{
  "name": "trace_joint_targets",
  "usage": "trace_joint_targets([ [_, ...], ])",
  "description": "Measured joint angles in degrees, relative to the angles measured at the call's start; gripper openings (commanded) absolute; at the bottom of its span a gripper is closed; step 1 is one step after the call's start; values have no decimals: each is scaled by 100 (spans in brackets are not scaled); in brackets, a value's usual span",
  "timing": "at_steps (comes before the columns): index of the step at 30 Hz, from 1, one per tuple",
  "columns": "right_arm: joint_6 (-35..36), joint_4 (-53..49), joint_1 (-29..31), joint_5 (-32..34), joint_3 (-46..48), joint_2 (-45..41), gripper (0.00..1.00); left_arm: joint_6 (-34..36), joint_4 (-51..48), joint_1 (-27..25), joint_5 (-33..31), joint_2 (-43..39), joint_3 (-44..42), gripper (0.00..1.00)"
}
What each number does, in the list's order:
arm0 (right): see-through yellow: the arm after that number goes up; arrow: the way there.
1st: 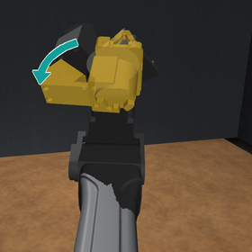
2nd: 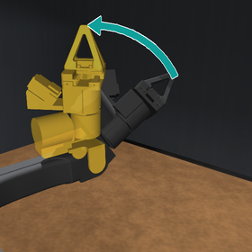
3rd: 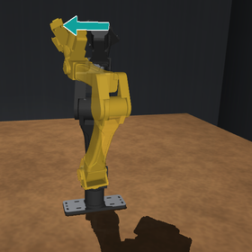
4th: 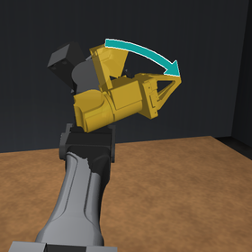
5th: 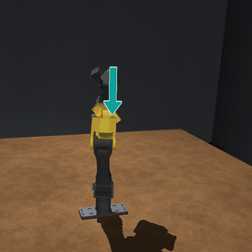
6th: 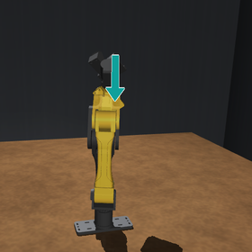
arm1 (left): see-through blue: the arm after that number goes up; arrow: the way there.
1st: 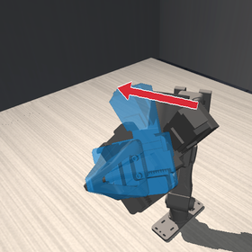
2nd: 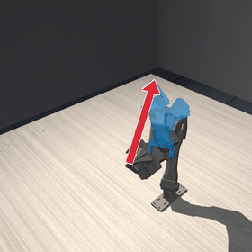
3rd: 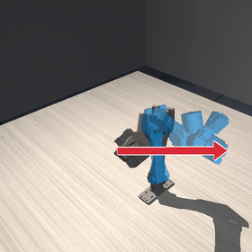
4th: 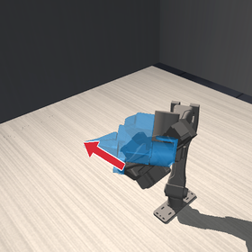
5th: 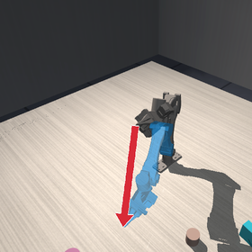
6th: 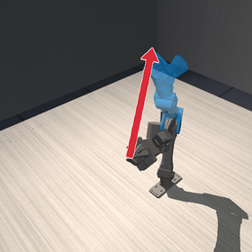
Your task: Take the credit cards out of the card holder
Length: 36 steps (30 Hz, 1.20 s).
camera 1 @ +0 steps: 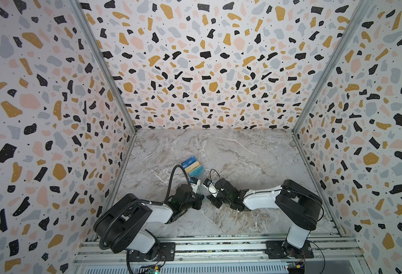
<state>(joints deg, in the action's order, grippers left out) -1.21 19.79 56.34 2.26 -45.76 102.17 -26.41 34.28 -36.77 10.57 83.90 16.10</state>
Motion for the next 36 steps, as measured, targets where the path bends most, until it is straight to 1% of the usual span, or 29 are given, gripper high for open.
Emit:
trace_joint_targets([
  [4,-52,7,-2,37,0,0,34,-2,0,0,0,0,0,0],
  [7,-98,7,-15,33,0,0,28,-2,0,0,0,0,0,0],
  [9,-131,0,-31,33,-7,0,26,0,0,0,0,0,0,0],
  [15,-249,-94,-61,177,-22,-35,27,-2,0,0,0,0,0,0],
  [21,-439,-358,-79,649,-24,-181,28,0,2,0,0,0,0,0],
  [26,-608,-597,-109,1032,-24,-361,32,0,0,0,0,0,0,0],
  [36,-975,-1126,-321,1445,-24,-601,32,11,-122,-2,-39,-83,0,0],
])
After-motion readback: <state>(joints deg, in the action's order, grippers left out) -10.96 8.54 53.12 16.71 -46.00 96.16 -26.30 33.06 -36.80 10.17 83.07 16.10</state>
